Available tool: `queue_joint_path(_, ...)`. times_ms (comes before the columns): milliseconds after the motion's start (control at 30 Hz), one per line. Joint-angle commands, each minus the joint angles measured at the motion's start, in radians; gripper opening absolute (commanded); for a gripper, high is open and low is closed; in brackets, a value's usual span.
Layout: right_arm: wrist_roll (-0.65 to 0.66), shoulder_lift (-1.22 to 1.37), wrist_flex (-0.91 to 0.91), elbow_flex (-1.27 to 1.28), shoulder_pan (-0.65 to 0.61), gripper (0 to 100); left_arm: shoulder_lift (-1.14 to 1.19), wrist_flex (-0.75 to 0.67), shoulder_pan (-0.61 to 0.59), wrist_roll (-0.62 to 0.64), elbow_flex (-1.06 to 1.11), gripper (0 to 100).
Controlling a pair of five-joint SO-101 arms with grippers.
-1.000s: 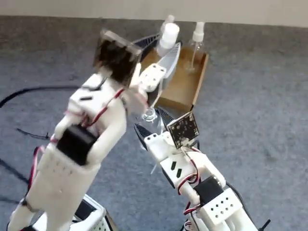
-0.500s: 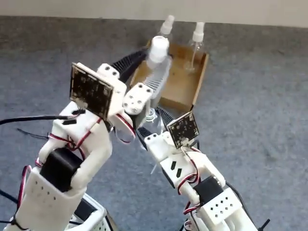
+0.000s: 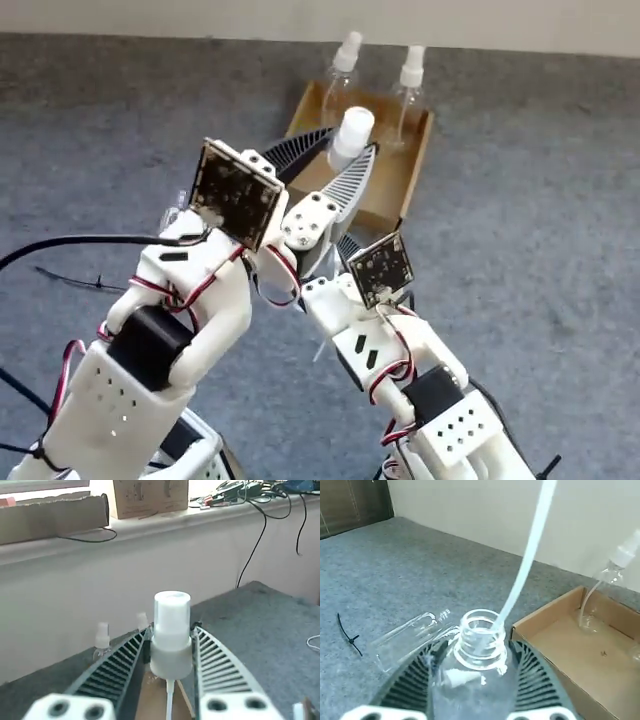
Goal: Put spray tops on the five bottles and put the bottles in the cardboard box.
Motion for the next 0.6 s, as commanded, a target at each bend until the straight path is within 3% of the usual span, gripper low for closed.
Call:
queue_joint_path(0,-0.011,-0.019,-0.028,-0.007,0.008,0.4,-0.039,-0.043,-0.022,-0.008,0.025,5)
queue_joint_path(267,-0.017,-0.019,-0.028,-0.012,0.065,0.4,-0.219,0.018,-0.019,-0.003,0.148,5)
queue_joint_path(567,-0.014,-0.019,-0.028,-0.007,0.068,0.4,-0.243,0.018,-0.015,-0.003,0.300,5)
